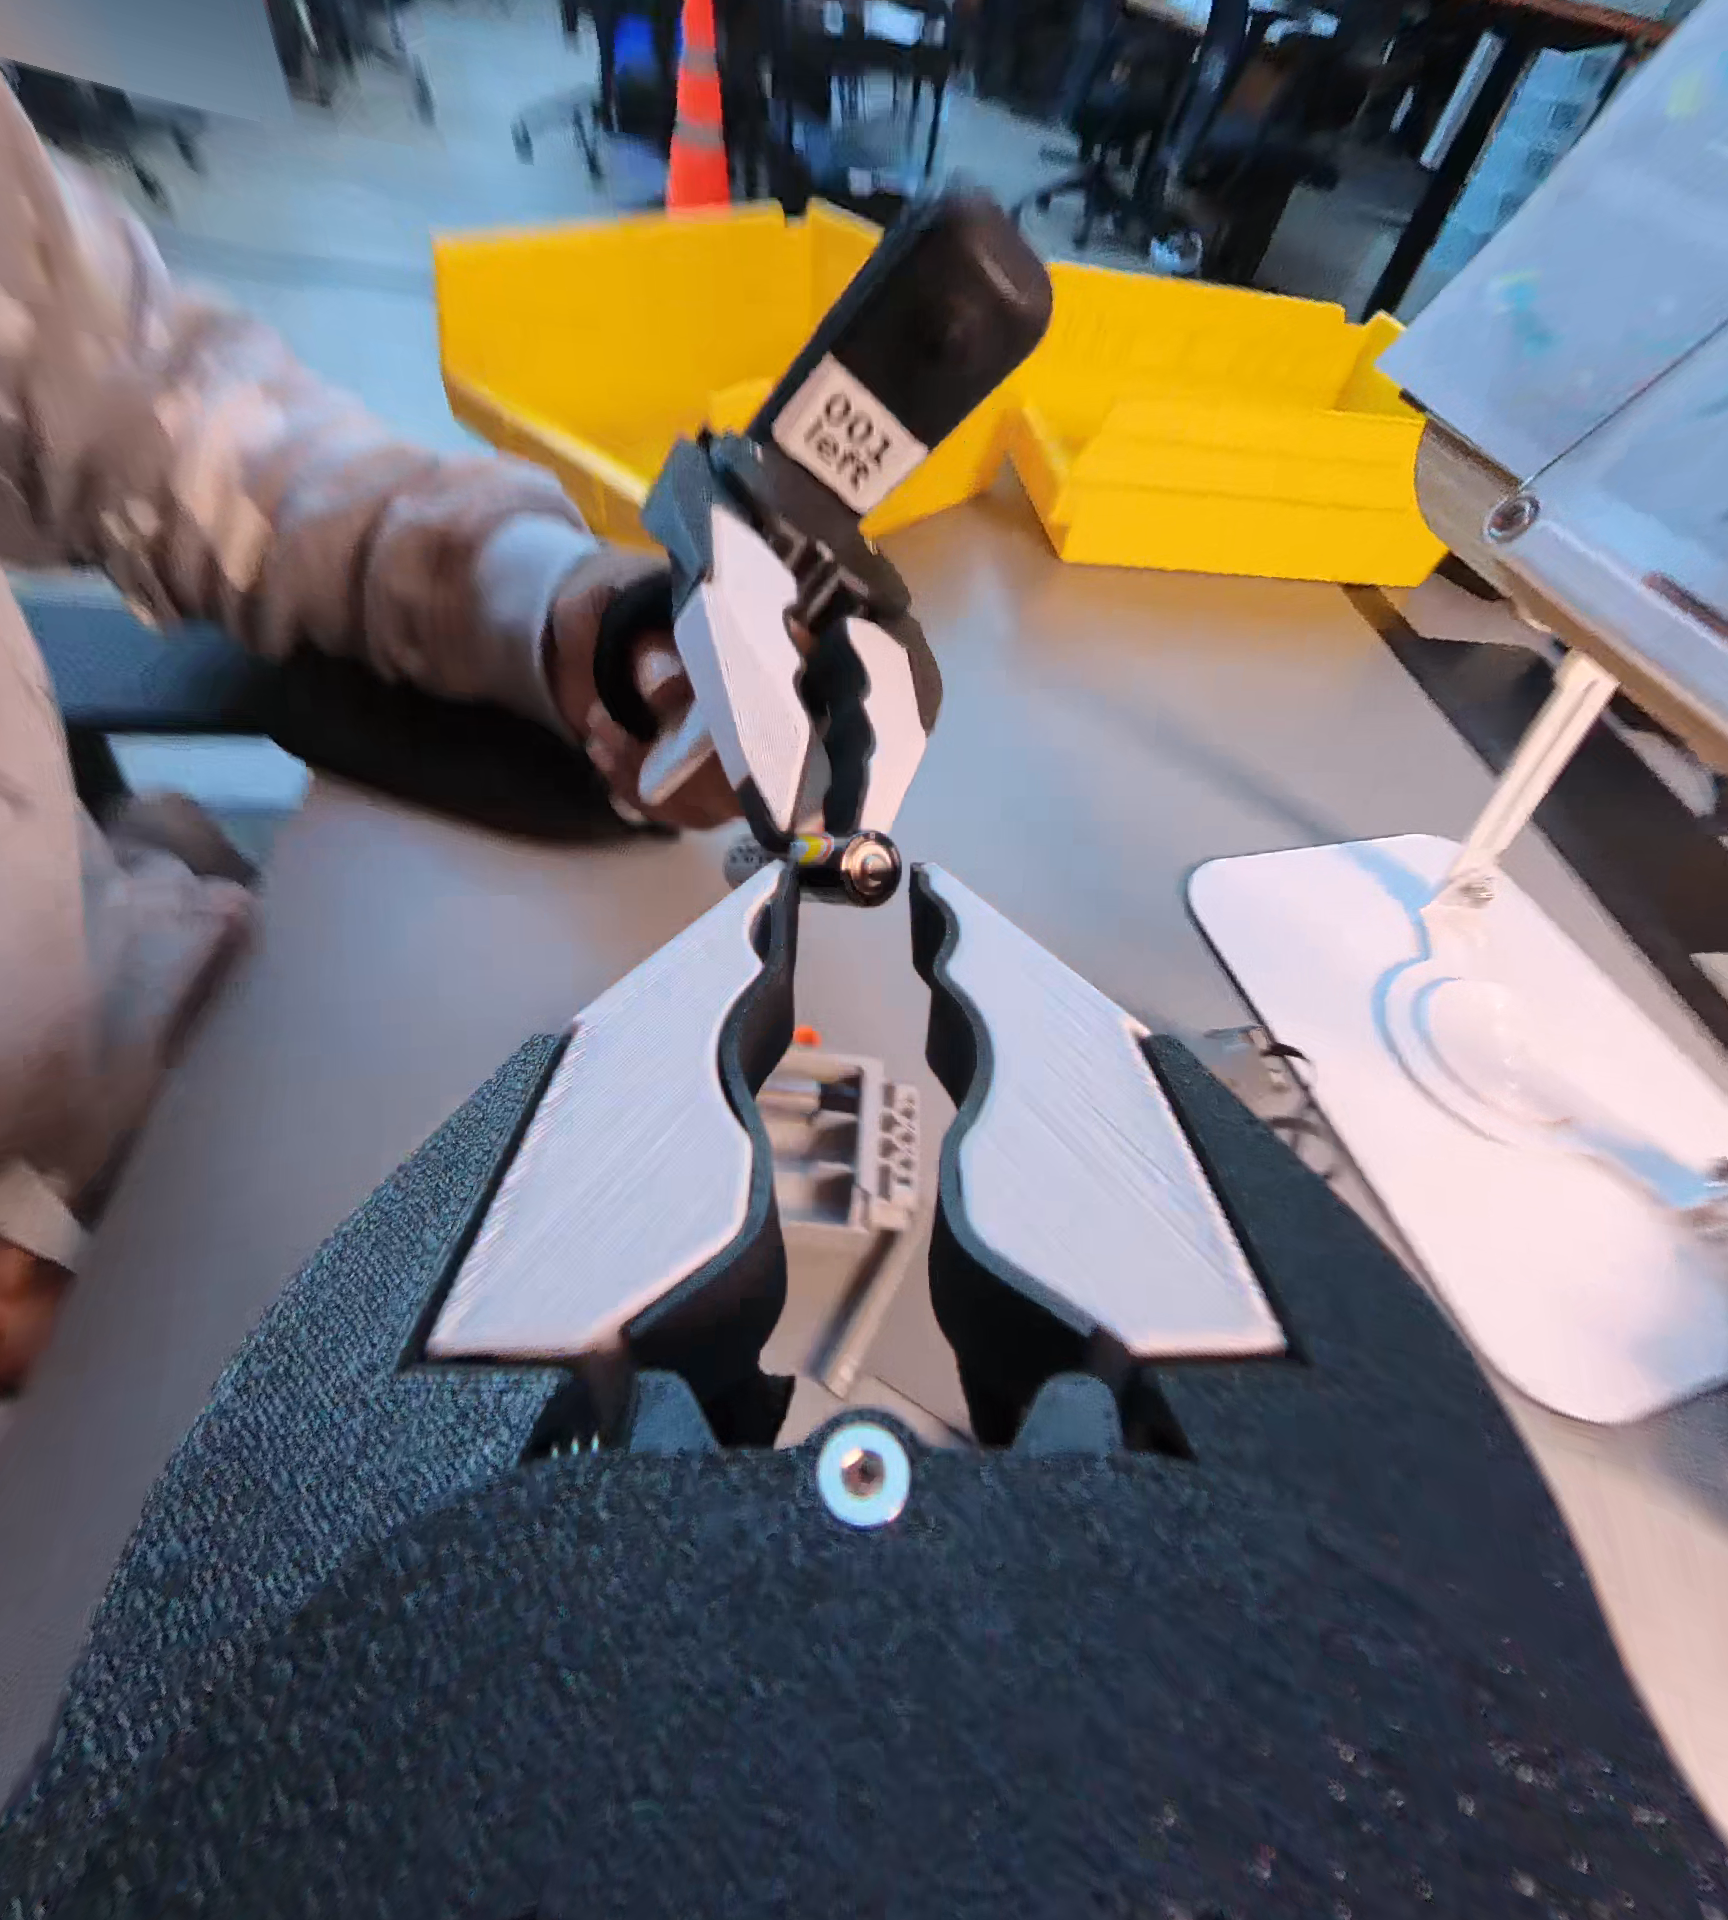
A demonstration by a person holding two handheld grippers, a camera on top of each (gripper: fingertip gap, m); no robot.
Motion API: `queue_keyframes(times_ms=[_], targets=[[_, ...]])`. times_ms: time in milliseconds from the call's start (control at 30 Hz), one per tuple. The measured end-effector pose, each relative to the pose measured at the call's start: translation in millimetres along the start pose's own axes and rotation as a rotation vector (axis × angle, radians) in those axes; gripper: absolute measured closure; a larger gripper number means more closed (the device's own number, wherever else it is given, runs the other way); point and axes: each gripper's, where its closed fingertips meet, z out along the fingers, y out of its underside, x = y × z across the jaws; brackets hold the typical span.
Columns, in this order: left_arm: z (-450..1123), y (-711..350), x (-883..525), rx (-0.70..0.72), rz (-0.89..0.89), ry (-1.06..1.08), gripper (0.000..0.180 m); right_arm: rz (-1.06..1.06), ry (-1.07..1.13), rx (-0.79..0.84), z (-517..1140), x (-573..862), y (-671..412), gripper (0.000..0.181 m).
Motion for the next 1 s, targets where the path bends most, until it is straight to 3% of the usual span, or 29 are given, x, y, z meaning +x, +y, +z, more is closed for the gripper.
queue_keyframes(times_ms=[133, 300, 367, 467, 667, 900, 1000], targets=[[2.8, 2.7, 0.4, -0.005, 0.032, -0.011, 0.170, 0.237, -0.074, 0.110, 2.3, -1.1, -5.1, 0.164], [-0.5, 1.6, -13.9, -0.015, 0.057, -0.103, 0.169, 0.435, -0.154, 0.024, 3.8, 8.8, 7.1, 0.167], [-7.9, -0.1, -29.0, -0.064, 0.167, -0.233, 0.150, 0.476, -0.191, -0.054, 5.8, 9.3, 20.5, 0.167], [-22.7, 7.2, -42.8, -0.178, 0.292, -0.333, 0.141, 0.506, -0.234, -0.206, 9.0, 4.5, 47.4, 0.167], [-18.4, 49.9, -45.3, -0.411, 0.404, -0.324, 0.107, 0.525, -0.269, -0.391, 21.1, -5.1, 80.0, 0.167], [-11.0, 79.0, -56.4, -0.577, 0.487, -0.351, 0.093, 0.462, -0.205, -0.431, 32.3, -6.6, 93.5, 0.161], [-8.4, 88.1, -58.5, -0.622, 0.481, -0.340, 0.090, 0.399, -0.170, -0.384, 32.2, -6.3, 84.8, 0.144]])
